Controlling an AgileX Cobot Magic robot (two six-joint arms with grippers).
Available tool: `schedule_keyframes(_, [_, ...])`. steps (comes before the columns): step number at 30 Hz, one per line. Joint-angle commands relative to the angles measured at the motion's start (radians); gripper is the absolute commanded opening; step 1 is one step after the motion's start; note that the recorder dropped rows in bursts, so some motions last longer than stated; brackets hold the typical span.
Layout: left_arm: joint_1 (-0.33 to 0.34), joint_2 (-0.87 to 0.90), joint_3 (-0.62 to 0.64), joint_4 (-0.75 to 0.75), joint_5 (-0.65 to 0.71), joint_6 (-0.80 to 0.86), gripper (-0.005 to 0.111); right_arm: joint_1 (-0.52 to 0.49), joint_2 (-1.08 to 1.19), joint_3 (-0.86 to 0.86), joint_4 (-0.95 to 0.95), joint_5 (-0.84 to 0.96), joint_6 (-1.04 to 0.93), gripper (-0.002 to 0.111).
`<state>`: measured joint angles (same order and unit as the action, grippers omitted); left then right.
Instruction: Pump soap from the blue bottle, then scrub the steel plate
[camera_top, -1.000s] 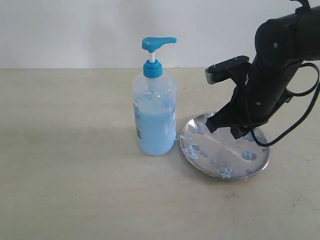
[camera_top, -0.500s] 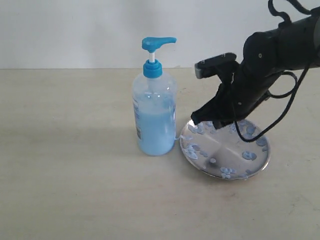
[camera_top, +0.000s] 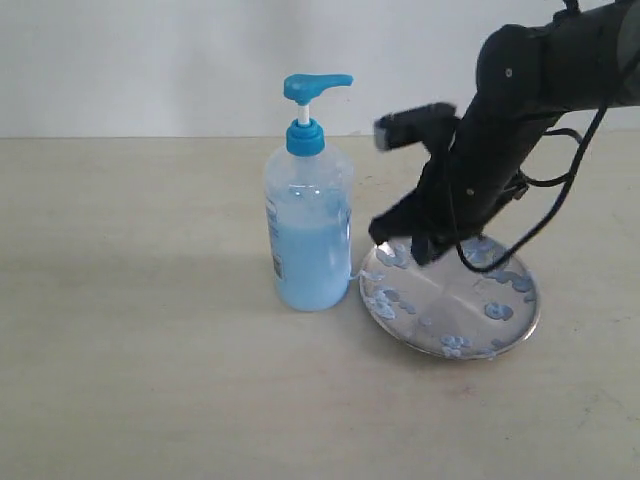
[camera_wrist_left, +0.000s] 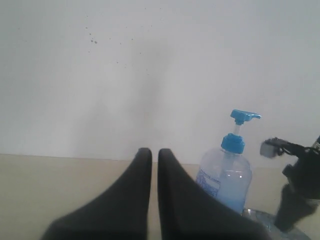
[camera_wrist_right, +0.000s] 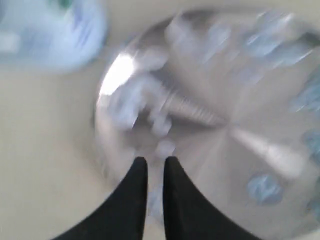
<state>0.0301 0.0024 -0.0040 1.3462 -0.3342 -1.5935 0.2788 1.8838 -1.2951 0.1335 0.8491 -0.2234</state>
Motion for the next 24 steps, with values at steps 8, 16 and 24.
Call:
schedule_keyframes(8, [-0.005,-0.002,0.004,0.003,-0.01,-0.007,0.004,0.021,-0.011,-0.007,-0.28,-0.066,0.378,0.0])
schedule_keyframes(16, [-0.005,-0.002,0.004,0.017,-0.012,-0.007,0.004,0.066,-0.038,0.019,-0.145,0.372,-0.043,0.0])
schedule_keyframes(24, [-0.005,-0.002,0.004,-0.658,0.181,-0.007,0.004,0.069,-0.197,-0.025,-0.12,0.163,-0.039,0.0])
